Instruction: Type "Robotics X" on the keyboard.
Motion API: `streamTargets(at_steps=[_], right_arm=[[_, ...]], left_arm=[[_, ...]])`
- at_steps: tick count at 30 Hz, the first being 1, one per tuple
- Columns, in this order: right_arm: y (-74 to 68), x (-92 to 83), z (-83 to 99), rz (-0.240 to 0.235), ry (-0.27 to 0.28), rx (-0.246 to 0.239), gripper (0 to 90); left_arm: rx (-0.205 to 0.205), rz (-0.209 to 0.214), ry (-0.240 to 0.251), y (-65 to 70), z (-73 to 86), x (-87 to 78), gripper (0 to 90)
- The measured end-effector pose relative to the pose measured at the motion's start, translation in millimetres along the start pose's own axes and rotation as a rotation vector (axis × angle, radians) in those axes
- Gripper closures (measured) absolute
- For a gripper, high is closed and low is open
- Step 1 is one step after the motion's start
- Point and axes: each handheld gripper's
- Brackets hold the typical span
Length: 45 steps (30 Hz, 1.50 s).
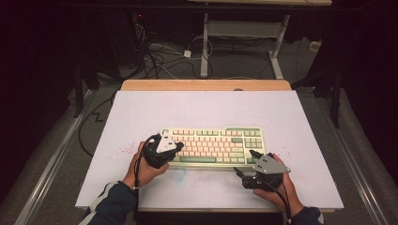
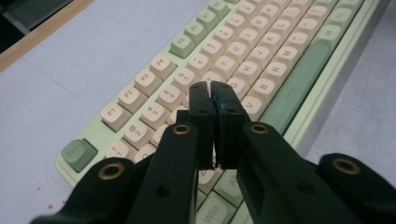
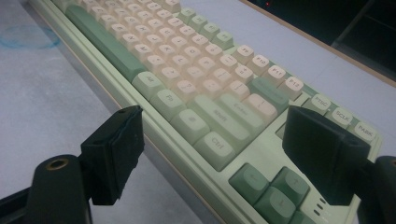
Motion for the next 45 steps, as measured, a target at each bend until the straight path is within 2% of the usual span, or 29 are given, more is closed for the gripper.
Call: streamTargets(at_steps=[12, 23, 31, 38, 40, 42, 45], right_arm=[[0.1, 0.4, 0.3, -0.001, -0.002, -0.002, 21.7], [0.1, 0.5, 0.7, -0.002, -0.005, -0.004, 21.7], [-0.3, 0.8, 0.7, -0.003, -0.008, -0.011, 21.7], [0.1, 0.9, 1.0, -0.002, -0.009, -0.01, 21.8], [-0.3, 0.8, 0.8, -0.005, -0.008, -0.011, 21.7], [-0.4, 0.9, 0.8, -0.005, -0.01, -0.012, 21.8], [-0.5, 0.8, 0.6, -0.005, -0.009, -0.012, 21.8]], left_arm=[[0.001, 0.057, -0.033, 16.1, 9.0, -0.7, 84.9], [0.014, 0.066, -0.077, 20.2, 19.5, 5.1, 84.7], [0.035, 0.056, -0.106, 18.8, 26.1, 9.7, 85.3], [0.035, 0.053, -0.103, 18.0, 26.2, 10.9, 85.0], [0.048, 0.046, -0.118, 17.4, 28.4, 12.2, 84.9], [0.042, 0.056, -0.118, 17.4, 29.2, 12.5, 86.7], [0.057, 0.055, -0.109, 18.9, 27.4, 11.1, 85.0]])
Point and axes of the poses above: each handheld gripper's, and its own axes: x roughly forward along the jaws, z roughly out of its underside, y roughly to its right, and after that the axes turned 1 degree about -z, right-handed
